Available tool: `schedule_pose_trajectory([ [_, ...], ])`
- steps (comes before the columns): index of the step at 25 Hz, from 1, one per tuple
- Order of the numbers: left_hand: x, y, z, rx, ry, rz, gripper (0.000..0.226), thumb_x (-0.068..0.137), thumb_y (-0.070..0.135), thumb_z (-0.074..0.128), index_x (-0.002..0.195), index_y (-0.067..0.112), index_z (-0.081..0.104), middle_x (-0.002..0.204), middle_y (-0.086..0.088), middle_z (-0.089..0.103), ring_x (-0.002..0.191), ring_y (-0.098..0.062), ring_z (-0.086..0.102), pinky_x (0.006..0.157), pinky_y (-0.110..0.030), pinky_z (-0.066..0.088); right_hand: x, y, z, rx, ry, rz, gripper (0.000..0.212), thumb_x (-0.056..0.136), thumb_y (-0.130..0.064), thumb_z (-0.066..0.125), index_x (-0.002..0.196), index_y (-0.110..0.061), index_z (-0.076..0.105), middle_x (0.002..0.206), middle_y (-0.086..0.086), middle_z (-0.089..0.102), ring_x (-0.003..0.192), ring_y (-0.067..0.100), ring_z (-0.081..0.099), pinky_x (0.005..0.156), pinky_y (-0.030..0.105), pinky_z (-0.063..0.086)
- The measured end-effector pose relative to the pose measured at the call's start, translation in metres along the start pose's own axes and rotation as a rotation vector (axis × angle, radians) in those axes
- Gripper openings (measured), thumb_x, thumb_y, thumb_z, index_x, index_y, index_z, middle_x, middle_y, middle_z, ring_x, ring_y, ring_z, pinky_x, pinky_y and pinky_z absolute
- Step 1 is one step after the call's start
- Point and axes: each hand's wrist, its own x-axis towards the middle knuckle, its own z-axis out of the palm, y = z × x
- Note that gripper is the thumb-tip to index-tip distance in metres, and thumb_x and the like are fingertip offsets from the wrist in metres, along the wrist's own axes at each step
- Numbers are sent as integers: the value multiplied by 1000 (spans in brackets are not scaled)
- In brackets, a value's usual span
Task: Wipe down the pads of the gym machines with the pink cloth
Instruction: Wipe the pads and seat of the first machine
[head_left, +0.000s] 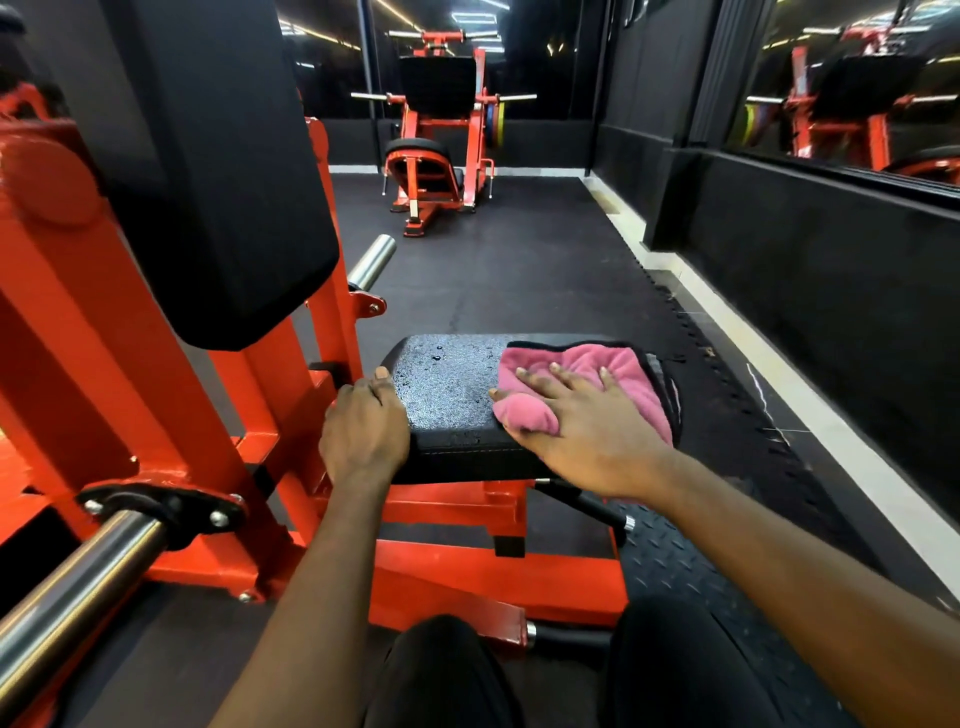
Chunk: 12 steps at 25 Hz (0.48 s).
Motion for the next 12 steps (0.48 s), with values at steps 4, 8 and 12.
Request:
schedule_pose_trajectory([
  [4,4,-4,4,12,9,10,52,105,41,23,115,10,64,118,-18,61,111,-43,55,91,-48,42,44,15,-2,11,38,116,64,95,-72,24,151,-42,32,166,-5,23,154,29,16,120,62,5],
  [8,7,-5,7,30,23,7,52,105,42,22,112,11,64,118,-16,61,111,-43,55,89,-47,42,136,45,-7,41,-105,325,78,81,-82,21,136,-35,50,157,-1,42,143,34,38,118,65,17],
  [12,8,-4,8,18,41,-6,53,104,44,23,109,12,64,116,-15,62,110,-42,56,87,-48,44,156,41,-3,128,-131,337,78,80,-75,16,131,-31,54,148,3,53,139,34,45,115,63,22],
])
